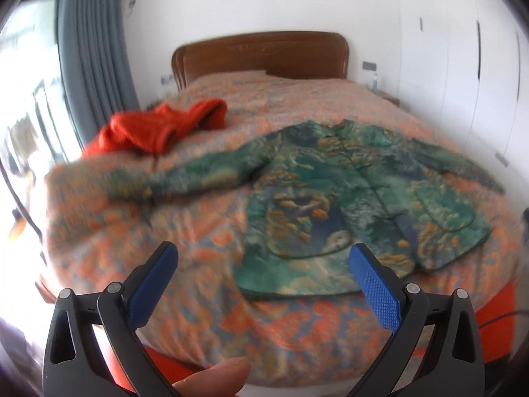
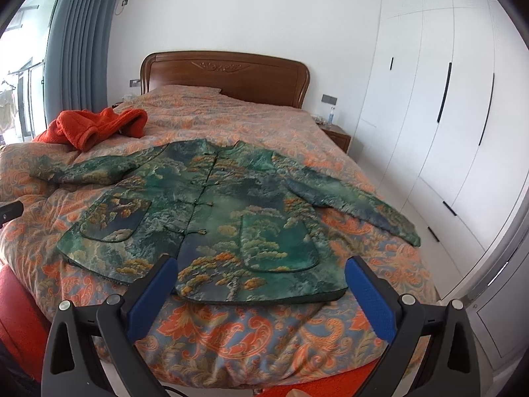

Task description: Fold large clothes

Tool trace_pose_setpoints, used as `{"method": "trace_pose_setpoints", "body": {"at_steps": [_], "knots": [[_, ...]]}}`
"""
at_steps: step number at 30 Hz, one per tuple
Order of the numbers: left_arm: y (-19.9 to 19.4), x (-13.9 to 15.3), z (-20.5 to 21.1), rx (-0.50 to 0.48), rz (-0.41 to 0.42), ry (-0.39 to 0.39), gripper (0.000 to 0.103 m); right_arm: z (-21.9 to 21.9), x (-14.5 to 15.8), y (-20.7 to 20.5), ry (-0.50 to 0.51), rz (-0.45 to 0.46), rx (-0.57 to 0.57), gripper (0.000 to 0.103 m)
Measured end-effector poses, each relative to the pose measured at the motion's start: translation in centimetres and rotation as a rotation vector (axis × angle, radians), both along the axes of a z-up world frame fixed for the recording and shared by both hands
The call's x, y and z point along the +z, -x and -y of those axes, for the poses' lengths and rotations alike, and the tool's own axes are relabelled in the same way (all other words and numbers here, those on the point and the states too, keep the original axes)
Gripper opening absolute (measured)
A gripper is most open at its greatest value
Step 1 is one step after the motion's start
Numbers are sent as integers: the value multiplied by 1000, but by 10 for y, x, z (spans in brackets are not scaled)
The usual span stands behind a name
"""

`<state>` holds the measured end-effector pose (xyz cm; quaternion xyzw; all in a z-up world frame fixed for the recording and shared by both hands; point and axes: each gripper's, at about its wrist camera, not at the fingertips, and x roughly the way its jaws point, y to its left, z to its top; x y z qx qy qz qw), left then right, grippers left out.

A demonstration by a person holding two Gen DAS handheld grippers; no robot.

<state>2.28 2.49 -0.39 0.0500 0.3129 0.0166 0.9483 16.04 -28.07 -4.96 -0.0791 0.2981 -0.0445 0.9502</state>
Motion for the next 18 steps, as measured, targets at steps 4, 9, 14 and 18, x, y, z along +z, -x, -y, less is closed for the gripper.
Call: {"method": "trace_pose_setpoints", "body": {"at_steps": [4, 9, 14, 18], "knots": [[-3, -2, 4, -20, 19, -35, 103, 7, 8, 1, -7, 16, 13, 103], [-1, -2, 8, -69, -18, 48, 103, 2, 6, -2, 10, 23, 71, 103], [3, 2, 12, -71, 14, 63, 103, -2, 1, -12, -87, 11, 81, 103], [2, 11, 3, -33, 38, 93, 103, 0, 0, -21, -172, 6, 54, 103]]}}
